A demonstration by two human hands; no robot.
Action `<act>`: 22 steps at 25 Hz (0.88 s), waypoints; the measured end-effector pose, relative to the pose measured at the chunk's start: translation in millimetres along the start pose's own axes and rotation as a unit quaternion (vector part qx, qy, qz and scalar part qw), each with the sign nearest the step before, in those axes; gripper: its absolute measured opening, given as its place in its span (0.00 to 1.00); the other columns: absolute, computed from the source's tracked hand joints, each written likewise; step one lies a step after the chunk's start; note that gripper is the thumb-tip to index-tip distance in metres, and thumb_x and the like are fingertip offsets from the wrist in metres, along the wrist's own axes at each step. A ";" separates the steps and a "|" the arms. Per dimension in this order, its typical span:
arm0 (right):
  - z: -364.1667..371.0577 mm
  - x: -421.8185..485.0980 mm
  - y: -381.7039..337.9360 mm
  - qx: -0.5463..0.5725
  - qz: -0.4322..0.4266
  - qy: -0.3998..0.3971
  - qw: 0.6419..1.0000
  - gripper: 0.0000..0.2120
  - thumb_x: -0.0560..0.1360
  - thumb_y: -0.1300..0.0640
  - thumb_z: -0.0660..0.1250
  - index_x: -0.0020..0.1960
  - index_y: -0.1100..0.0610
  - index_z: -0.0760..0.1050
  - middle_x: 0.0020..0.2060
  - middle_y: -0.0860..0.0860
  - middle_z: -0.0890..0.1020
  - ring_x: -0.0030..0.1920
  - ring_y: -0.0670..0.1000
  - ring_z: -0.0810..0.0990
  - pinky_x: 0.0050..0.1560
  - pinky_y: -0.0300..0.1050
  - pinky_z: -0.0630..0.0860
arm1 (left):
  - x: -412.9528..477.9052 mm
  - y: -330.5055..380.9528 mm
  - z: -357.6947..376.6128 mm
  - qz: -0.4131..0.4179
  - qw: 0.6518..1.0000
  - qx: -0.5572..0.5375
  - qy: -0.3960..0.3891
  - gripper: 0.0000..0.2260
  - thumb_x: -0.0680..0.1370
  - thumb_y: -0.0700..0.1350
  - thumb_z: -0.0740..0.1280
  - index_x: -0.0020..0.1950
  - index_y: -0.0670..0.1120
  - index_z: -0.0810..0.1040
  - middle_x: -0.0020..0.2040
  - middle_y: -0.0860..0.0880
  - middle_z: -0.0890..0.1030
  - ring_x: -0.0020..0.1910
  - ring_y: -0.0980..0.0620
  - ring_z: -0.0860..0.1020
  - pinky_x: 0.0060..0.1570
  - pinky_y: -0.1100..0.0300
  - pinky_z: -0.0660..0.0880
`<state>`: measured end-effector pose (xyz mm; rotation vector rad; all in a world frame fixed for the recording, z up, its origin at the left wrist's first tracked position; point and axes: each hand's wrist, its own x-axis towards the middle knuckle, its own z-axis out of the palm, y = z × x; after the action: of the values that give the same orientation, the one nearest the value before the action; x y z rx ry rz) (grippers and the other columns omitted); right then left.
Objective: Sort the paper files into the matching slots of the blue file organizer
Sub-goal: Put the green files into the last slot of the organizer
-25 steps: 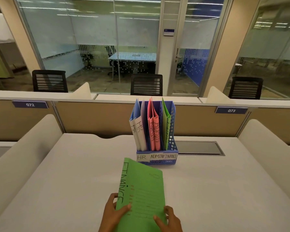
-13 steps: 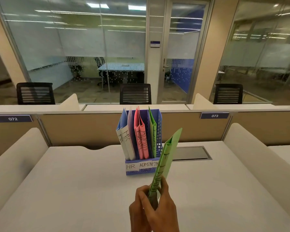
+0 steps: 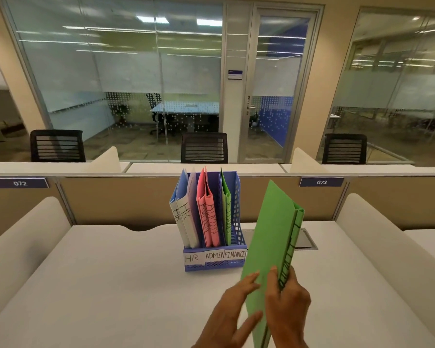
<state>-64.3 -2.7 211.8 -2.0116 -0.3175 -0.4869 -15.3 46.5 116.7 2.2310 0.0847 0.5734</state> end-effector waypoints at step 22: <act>167.4 161.3 16.0 0.167 -0.140 0.005 0.976 0.15 0.76 0.52 0.60 0.38 0.60 0.75 0.27 0.48 0.76 0.27 0.45 0.74 0.26 0.26 0.63 | -12.9 -239.5 -137.8 -0.309 0.890 0.335 0.012 0.31 0.77 0.56 0.65 0.77 0.52 0.58 0.75 0.52 0.66 0.72 0.46 0.69 0.60 0.49 0.76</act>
<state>119.2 140.8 204.5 -1.6439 -0.6385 -0.5769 -56.1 300.2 14.2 2.6362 1.1137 0.2209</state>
